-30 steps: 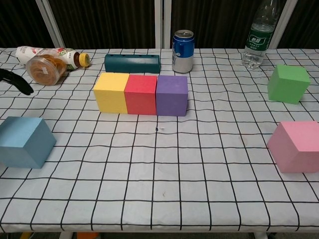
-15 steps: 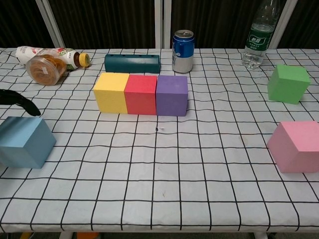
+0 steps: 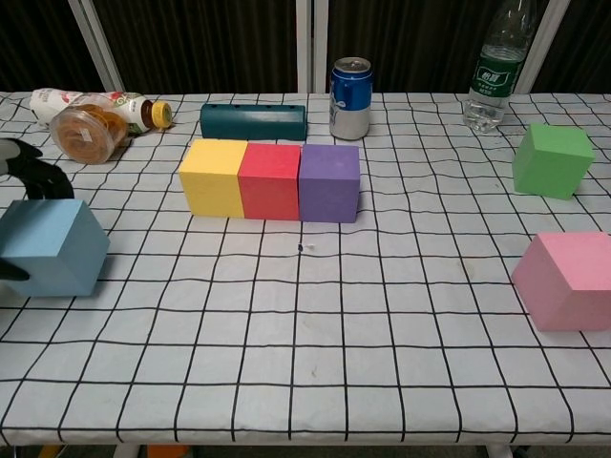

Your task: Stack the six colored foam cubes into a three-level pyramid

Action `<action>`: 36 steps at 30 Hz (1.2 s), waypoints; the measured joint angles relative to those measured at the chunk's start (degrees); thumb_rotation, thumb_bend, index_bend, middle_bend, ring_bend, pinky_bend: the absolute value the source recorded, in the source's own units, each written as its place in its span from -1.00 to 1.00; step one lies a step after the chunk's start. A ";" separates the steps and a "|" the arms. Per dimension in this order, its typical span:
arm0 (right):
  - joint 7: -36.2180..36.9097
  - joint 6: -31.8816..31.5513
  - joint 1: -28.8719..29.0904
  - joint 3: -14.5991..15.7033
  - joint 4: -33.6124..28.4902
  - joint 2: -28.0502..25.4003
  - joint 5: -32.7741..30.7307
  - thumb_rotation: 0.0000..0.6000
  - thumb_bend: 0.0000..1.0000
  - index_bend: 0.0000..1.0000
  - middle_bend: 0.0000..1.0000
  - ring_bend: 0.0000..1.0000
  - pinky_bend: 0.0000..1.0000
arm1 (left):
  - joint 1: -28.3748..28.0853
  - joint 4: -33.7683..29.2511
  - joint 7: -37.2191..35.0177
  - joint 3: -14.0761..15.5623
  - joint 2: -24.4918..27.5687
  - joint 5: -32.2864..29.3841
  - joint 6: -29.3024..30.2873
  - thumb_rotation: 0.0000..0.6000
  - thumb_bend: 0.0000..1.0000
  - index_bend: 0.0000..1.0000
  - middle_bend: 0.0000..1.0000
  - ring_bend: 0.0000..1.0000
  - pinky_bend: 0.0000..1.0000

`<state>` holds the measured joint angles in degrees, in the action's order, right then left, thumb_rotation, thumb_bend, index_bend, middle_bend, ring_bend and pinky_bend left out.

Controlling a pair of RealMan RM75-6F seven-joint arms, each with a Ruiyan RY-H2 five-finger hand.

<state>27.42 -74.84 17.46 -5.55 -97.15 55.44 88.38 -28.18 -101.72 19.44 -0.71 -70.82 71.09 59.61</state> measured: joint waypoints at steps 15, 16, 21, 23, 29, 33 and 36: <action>-0.77 -1.08 -0.92 0.12 -1.17 -0.94 -0.11 1.00 -0.47 -1.00 -0.88 -1.00 -1.00 | -16.98 -2.93 -0.88 -13.77 3.31 -15.63 -12.10 1.00 -1.00 -0.09 0.04 -0.29 -0.88; -0.76 -1.16 -1.01 0.14 -1.28 -1.07 -0.11 1.00 -0.47 -1.00 -0.88 -1.00 -1.00 | -18.35 -2.59 0.07 -14.04 3.08 -16.91 -12.76 1.00 -1.00 -0.09 0.04 -0.29 -0.88; -0.89 -1.37 -1.26 0.22 -1.59 -1.45 -0.04 1.00 -0.47 -1.00 -0.88 -1.00 -1.00 | -25.47 -0.63 7.40 -14.52 1.31 -24.55 -14.31 1.00 -1.00 -0.09 0.04 -0.29 -0.88; -0.90 -1.46 -1.35 0.25 -1.63 -1.47 0.01 1.00 -0.47 -1.00 -0.88 -1.00 -1.00 | -28.41 0.19 10.22 -14.49 0.47 -27.95 -14.33 1.00 -1.00 -0.09 0.04 -0.29 -0.89; -0.70 -1.29 -1.45 0.34 -1.46 -1.31 -0.12 1.00 -0.47 -1.00 -0.88 -1.00 -1.00 | -34.42 2.85 15.28 -13.43 -1.73 -36.61 -14.03 1.00 -1.00 -0.10 0.03 -0.29 -0.89; -0.64 -1.43 -1.54 0.30 -1.43 -1.26 -0.12 1.00 -0.47 -1.00 -0.88 -1.00 -1.00 | -37.49 3.87 16.85 -12.51 -2.32 -42.63 -14.11 1.00 -1.00 -0.10 0.03 -0.29 -0.89; -0.51 -1.50 -1.61 0.29 -1.36 -1.27 -0.11 1.00 -0.47 -1.00 -0.88 -1.00 -1.00 | -39.84 4.17 17.80 -11.65 -2.65 -46.59 -13.51 1.00 -1.00 -0.10 0.03 -0.29 -0.89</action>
<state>26.92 -76.34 15.85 -5.26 -98.51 54.17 88.28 -68.02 -97.55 37.24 -12.36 -73.47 24.50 46.10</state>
